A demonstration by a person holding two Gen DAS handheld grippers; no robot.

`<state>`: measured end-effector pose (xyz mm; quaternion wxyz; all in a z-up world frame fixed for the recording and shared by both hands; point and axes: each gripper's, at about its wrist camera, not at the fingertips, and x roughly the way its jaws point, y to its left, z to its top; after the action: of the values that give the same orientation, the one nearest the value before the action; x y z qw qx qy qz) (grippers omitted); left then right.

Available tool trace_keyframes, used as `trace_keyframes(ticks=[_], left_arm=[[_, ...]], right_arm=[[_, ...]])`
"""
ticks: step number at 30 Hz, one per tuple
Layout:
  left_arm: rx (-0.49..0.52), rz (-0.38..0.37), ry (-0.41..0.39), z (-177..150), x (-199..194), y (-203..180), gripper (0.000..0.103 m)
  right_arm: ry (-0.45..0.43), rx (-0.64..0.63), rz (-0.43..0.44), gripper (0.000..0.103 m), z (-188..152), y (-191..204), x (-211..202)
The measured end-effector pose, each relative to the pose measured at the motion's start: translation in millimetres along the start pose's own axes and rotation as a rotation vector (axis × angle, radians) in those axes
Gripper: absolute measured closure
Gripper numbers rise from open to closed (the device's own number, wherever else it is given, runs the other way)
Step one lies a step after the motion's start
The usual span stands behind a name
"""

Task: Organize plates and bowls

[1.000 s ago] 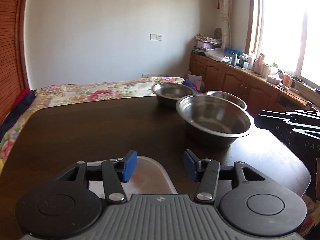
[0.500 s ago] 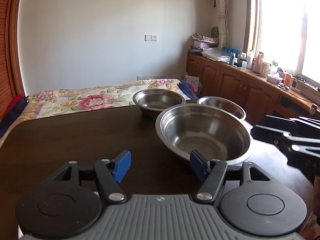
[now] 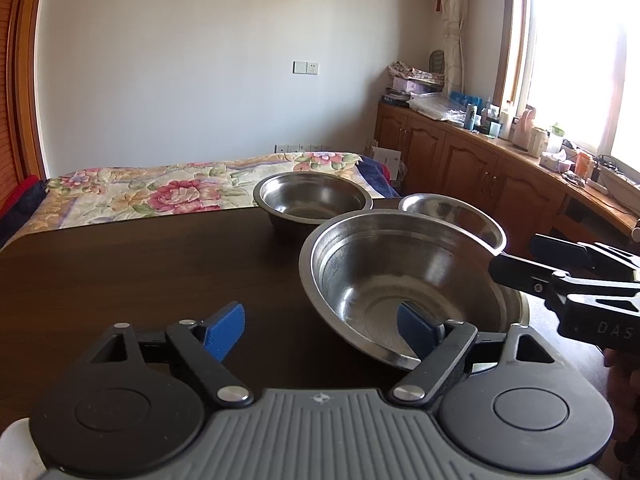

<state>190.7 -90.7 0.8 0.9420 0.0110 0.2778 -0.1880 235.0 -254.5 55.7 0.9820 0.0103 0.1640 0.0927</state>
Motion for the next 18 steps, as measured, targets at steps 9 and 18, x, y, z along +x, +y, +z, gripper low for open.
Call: trace_keyframes(ticks=[9, 18], left_arm=[[-0.018, -0.018, 0.017, 4, 12, -1, 0.034], [-0.018, -0.036, 0.054, 6, 20, -3, 0.062]], right_arm=[[0.041, 0.030, 0.014, 0.027, -6, -9, 18], [0.067, 0.041, 0.038, 0.038, -7, -11, 24]])
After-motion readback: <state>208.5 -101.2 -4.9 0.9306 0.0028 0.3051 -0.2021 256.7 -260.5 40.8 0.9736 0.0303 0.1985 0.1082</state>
